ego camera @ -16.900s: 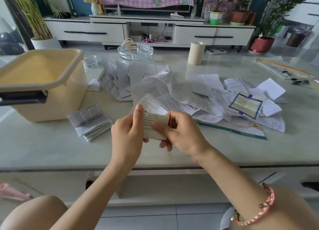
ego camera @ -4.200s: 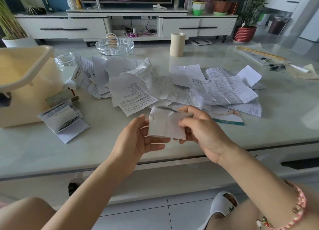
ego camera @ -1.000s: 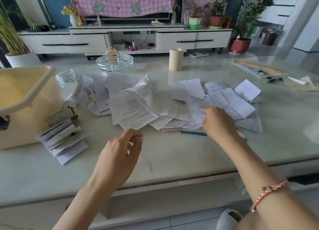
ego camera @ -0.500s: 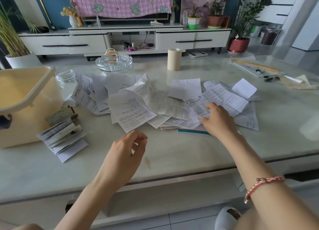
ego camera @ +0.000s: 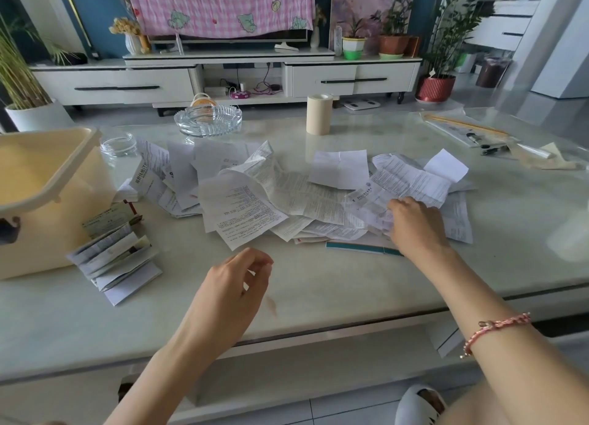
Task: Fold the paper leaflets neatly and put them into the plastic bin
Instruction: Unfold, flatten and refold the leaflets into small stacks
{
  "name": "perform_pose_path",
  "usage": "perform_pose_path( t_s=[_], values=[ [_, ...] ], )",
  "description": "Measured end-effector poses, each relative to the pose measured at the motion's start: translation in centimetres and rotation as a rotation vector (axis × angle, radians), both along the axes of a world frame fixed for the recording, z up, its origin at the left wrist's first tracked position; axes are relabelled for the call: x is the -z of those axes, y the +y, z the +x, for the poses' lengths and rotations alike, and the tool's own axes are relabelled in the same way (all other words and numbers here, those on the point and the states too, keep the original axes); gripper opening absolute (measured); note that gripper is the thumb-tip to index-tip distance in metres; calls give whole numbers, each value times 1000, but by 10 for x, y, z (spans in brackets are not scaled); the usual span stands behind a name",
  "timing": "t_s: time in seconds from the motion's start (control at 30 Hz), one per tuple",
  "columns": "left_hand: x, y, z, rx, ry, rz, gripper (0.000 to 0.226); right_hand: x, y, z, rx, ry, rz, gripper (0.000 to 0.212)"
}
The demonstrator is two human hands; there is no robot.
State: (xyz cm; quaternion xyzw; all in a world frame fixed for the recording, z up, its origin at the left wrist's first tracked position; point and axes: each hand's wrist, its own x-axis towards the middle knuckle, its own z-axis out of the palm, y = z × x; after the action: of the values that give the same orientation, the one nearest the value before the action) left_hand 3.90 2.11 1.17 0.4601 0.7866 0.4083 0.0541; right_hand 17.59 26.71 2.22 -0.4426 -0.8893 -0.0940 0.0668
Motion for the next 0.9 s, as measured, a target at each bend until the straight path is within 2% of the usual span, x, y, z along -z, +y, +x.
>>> perform_pose_path(
  t_s=[0.07,0.13,0.17,0.23,0.33,0.4,0.5,0.6,0.67,0.8,0.9],
  values=[
    [1,1,0,0,-21,15,24,-3,5,3,20,119,22,24],
    [-1,3,2,6,-123,42,18,-11,3,4,36,379,61,35],
    [-3,5,4,13,-234,73,15,-18,-1,4,15,554,87,36],
    [-7,10,6,38,-576,157,19,-30,-18,4,-114,914,134,29],
    [-11,17,5,84,-1135,213,46,-35,-58,6,-314,1271,88,23],
    [-11,20,7,74,-1328,193,55,-35,-83,7,-400,1452,-53,21],
    [-7,24,15,30,-1391,135,62,-41,-101,3,-484,1623,-186,23],
    [-4,27,22,33,-1314,135,59,-44,-99,-6,-452,1724,-254,24],
    [-4,29,23,45,-1260,130,60,-46,-96,-10,-406,1792,-244,23],
    [-7,32,20,27,-1262,150,61,-65,-87,-4,-401,1930,-102,21],
    [-12,32,17,36,-1260,195,61,-72,-77,1,-297,2108,-252,20]
  ],
)
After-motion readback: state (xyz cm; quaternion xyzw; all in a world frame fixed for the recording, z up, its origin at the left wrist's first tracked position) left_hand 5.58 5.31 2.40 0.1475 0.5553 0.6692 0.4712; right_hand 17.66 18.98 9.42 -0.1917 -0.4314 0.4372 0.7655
